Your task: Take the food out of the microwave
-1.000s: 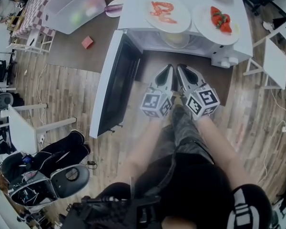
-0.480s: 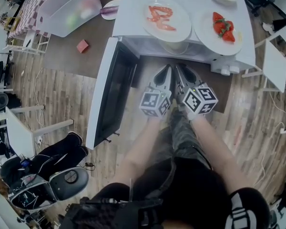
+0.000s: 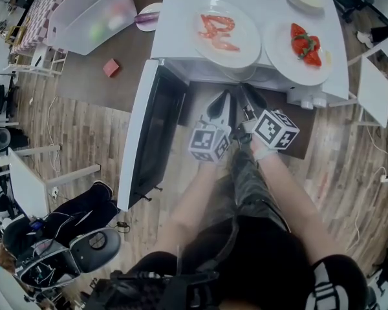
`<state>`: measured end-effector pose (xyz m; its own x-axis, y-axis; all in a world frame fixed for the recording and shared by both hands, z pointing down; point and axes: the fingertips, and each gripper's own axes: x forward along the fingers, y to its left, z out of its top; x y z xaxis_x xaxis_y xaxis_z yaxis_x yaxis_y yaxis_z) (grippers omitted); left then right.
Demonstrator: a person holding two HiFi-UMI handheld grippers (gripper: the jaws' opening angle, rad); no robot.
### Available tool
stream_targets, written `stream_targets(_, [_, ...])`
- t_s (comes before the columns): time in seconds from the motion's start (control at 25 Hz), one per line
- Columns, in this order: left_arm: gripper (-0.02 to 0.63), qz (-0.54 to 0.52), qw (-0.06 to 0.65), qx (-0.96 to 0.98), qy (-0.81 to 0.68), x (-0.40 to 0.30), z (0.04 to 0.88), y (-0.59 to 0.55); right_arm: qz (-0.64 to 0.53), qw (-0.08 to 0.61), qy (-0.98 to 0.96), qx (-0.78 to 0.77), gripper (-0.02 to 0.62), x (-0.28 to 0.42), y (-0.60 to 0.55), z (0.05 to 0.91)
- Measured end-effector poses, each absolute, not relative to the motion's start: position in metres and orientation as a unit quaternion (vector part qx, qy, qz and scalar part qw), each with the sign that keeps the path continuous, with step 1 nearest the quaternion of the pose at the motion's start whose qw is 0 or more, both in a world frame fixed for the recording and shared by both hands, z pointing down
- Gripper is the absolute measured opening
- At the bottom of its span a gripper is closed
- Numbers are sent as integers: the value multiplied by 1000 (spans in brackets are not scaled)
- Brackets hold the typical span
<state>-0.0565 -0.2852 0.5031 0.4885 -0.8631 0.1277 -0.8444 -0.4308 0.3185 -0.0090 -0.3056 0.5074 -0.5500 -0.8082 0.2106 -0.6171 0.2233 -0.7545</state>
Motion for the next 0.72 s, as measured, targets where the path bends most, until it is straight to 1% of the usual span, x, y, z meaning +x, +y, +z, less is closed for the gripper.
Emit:
stream_targets(0.04, [3, -28, 172, 844, -508, -59, 503, -286, -430, 119, 770, -457, 97, -9, -307, 507])
stream_targets(0.08, [3, -29, 173, 842, -509, -60, 503, -287, -441, 124, 764, -455, 124, -9, -309, 507])
stream_targets(0.32, [3, -25, 173, 842, -511, -59, 507, -286, -510, 170, 708, -457, 124, -4, -317, 512])
stream_targets(0.6, [3, -15, 175, 843, -509, -59, 512, -281, -559, 204, 664, -453, 124, -2, -322, 516])
stream_targets(0.72, [3, -13, 178, 841, -510, -61, 513, -279, -566, 204, 654, -458, 124, 0, -323, 515])
